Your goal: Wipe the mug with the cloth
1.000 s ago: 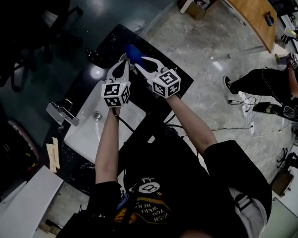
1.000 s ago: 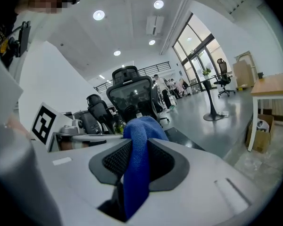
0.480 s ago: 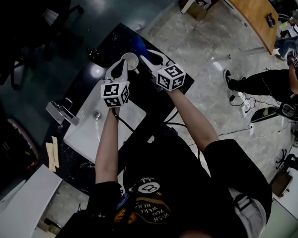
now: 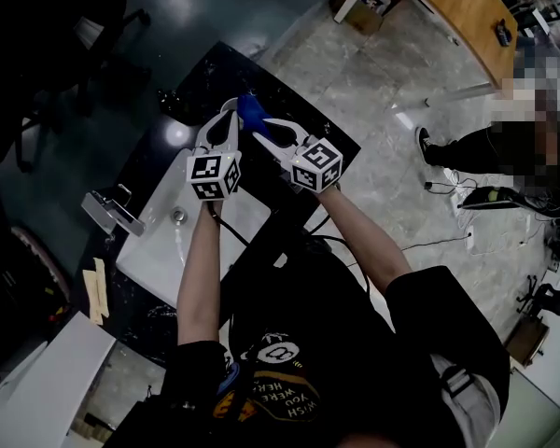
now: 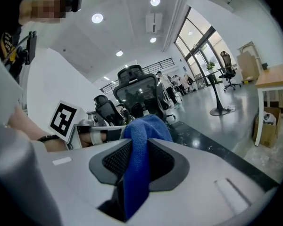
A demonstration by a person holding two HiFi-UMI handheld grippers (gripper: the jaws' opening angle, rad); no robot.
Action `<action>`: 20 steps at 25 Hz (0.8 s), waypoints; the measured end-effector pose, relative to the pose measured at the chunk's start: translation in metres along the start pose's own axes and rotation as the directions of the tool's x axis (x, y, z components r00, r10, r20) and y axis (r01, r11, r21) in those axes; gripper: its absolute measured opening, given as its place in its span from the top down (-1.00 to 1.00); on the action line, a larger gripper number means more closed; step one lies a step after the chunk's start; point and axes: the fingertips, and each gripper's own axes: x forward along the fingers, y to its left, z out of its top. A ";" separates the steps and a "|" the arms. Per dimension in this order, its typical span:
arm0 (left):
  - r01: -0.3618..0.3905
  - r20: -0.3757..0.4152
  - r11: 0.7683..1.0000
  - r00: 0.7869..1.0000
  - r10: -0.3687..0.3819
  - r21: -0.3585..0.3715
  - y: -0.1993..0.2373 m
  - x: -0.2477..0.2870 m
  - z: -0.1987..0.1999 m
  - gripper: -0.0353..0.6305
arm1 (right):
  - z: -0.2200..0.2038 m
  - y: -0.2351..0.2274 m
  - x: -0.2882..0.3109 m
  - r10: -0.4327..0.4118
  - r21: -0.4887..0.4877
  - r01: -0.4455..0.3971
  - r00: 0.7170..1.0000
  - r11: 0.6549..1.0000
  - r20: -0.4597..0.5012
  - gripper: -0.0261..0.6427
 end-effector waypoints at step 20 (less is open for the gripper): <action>0.012 -0.021 0.998 1.000 -0.011 0.063 -0.013 0.003 -0.002 0.88 | 0.004 -0.024 -0.026 -0.062 -0.053 0.061 0.998 0.997 -0.017 0.62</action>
